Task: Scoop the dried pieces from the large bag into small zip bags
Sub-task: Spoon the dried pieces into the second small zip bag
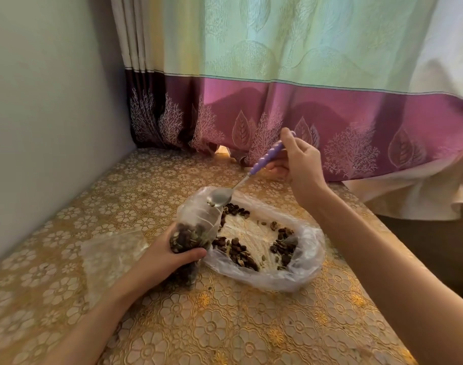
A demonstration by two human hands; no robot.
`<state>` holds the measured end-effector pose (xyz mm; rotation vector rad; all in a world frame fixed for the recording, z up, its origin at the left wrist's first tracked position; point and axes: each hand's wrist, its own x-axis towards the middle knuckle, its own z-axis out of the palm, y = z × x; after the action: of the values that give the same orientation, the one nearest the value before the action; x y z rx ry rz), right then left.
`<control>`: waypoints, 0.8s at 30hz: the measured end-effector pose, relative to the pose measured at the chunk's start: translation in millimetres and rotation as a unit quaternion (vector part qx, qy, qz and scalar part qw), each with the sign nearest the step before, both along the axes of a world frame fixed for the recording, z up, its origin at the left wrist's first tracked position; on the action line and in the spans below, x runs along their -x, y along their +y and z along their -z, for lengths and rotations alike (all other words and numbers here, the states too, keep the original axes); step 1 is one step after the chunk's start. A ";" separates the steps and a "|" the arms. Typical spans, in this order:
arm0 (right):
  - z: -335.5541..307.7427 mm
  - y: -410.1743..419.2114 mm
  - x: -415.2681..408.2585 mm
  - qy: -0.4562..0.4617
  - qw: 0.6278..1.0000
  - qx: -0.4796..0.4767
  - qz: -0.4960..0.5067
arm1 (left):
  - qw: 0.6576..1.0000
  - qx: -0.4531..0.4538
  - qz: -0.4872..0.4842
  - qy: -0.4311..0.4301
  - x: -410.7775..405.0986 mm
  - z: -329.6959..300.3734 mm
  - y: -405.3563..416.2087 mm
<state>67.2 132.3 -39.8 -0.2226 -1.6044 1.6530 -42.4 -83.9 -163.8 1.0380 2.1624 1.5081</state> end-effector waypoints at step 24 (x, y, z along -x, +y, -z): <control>94.7 5.2 -64.9 -0.110 0.981 -0.021 0.161 | 1.000 0.010 -0.024 -0.008 -3.2 -2.4 0.0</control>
<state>132.1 137.5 -134.4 -0.6277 -1.6608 1.3802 -39.2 -83.9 -161.3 0.9713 2.2027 1.5076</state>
